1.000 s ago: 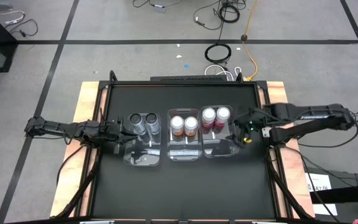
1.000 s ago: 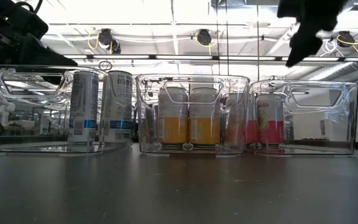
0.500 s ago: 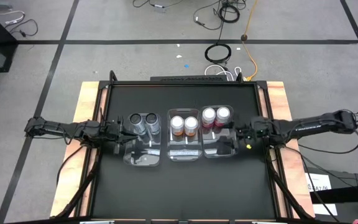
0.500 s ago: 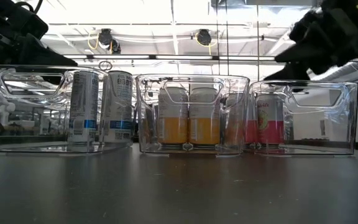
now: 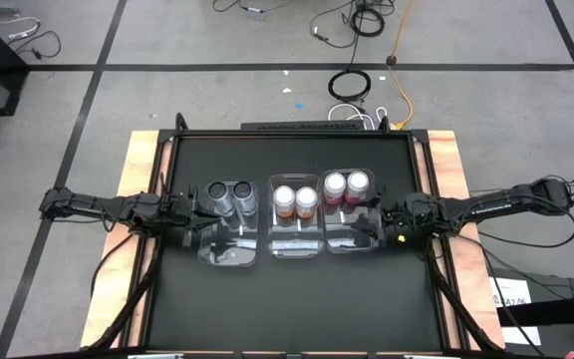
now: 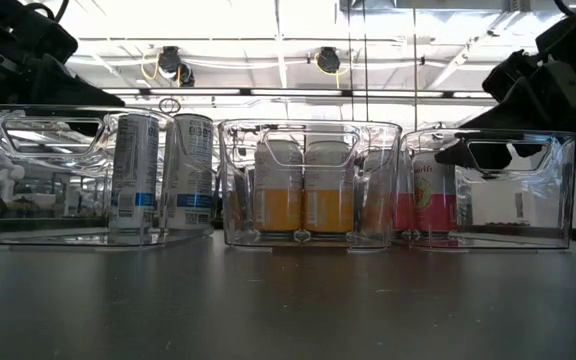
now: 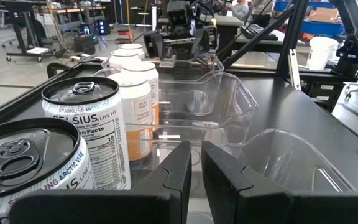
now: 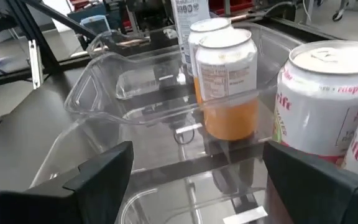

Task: Sort soda cans
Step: Return to Home Position

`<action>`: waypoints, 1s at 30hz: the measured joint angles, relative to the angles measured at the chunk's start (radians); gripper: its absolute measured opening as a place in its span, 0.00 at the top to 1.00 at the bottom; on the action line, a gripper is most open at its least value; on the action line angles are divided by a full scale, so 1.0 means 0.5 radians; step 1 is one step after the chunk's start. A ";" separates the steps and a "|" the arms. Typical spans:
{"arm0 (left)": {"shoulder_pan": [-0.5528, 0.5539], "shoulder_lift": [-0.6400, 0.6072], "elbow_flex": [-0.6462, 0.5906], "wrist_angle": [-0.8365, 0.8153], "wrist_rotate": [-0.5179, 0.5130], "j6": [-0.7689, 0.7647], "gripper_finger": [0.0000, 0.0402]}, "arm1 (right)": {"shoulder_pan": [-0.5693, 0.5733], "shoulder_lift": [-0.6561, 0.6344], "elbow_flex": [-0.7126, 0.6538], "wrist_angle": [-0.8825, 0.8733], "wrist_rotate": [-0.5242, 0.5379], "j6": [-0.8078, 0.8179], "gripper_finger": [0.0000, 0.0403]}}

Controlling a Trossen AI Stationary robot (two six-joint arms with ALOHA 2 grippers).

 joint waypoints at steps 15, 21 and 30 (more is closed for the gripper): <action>0.000 0.000 -0.001 0.000 0.000 0.000 0.88 | 0.000 -0.593 0.001 -0.494 -0.005 0.002 0.13; 0.000 0.000 -0.001 0.000 0.000 0.000 0.88 | 0.000 -0.995 0.001 -0.835 -0.076 0.031 0.13; -0.001 0.000 0.000 0.000 0.001 0.000 0.88 | 0.000 -1.367 0.003 -0.848 -0.103 -0.058 0.13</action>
